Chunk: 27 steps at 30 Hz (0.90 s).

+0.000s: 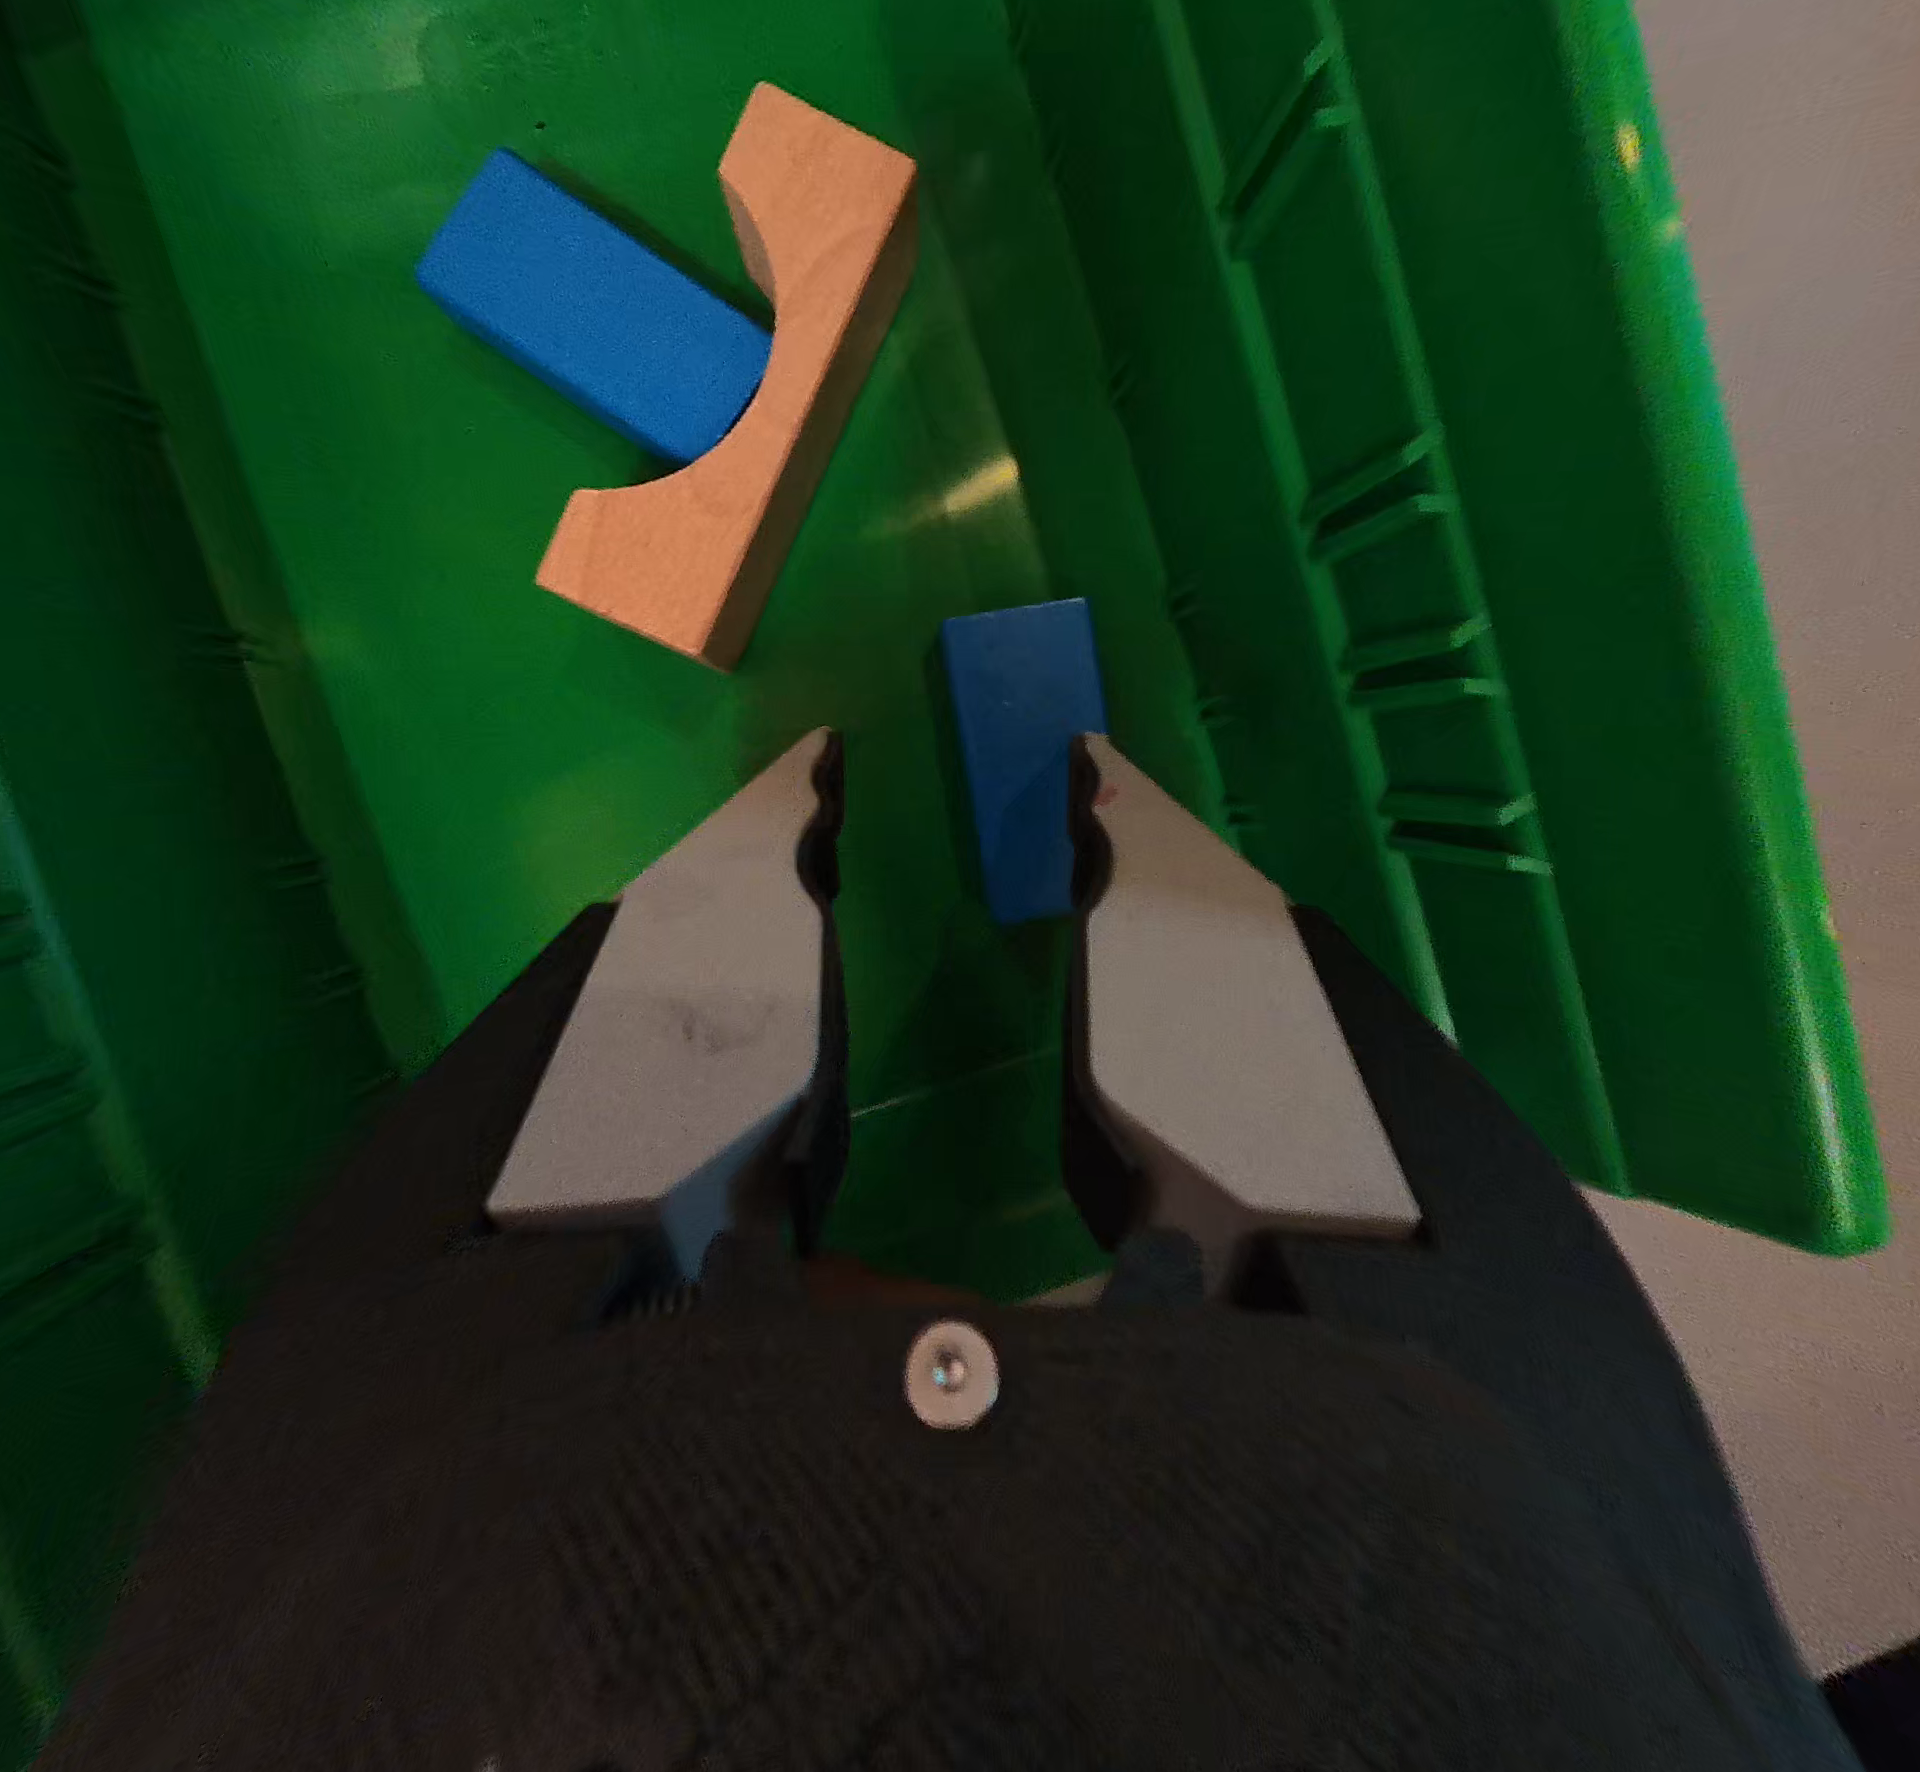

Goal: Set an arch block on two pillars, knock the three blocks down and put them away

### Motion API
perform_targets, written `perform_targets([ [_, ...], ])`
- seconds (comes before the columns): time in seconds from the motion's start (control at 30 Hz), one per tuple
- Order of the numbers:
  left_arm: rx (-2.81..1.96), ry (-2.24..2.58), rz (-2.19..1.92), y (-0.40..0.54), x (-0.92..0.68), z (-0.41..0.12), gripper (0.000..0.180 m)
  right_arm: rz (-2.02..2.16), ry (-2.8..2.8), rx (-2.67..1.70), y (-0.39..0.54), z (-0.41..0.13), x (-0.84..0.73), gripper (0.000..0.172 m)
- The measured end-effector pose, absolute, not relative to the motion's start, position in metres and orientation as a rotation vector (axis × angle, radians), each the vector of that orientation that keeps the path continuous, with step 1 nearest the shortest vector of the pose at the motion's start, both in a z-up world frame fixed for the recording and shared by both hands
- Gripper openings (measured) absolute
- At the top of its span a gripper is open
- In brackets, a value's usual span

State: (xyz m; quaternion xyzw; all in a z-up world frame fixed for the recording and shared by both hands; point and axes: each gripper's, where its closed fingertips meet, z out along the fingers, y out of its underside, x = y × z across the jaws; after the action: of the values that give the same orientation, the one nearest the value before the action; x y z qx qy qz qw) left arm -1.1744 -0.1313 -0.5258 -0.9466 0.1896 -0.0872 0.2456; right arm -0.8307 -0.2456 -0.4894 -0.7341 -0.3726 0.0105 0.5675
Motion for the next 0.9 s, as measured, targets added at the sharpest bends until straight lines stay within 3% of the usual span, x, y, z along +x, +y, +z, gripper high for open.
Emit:
perform_targets([
  [0.07, -2.574, 0.5, -0.235, -0.129, -1.177, -0.527, 0.045, 0.026, -0.877, -1.728, -0.246, -0.49, -0.831, 0.049],
  [0.13, -2.561, 0.477, -0.149, -0.124, -1.19, -0.525, 0.062, 0.022, -0.879, -1.727, -0.246, -0.49, -0.831, 0.049],
  [0.23, -2.568, 0.465, 0.054, -0.12, -1.219, -0.527, 0.044, 0.019, -0.881, -1.725, -0.246, -0.49, -0.831, 0.049],
  [0.67, -2.401, 0.489, -0.256, -0.138, -1.187, -0.496, 0.056, 0.004, -0.88, -1.728, -0.245, -0.491, -0.83, 0.049],
  [0.9, -2.378, 0.614, -0.304, -0.152, -1.176, -0.507, 0.066, -0.001, -0.811, -1.723, -0.238, -0.485, -0.823, 0.047],
])
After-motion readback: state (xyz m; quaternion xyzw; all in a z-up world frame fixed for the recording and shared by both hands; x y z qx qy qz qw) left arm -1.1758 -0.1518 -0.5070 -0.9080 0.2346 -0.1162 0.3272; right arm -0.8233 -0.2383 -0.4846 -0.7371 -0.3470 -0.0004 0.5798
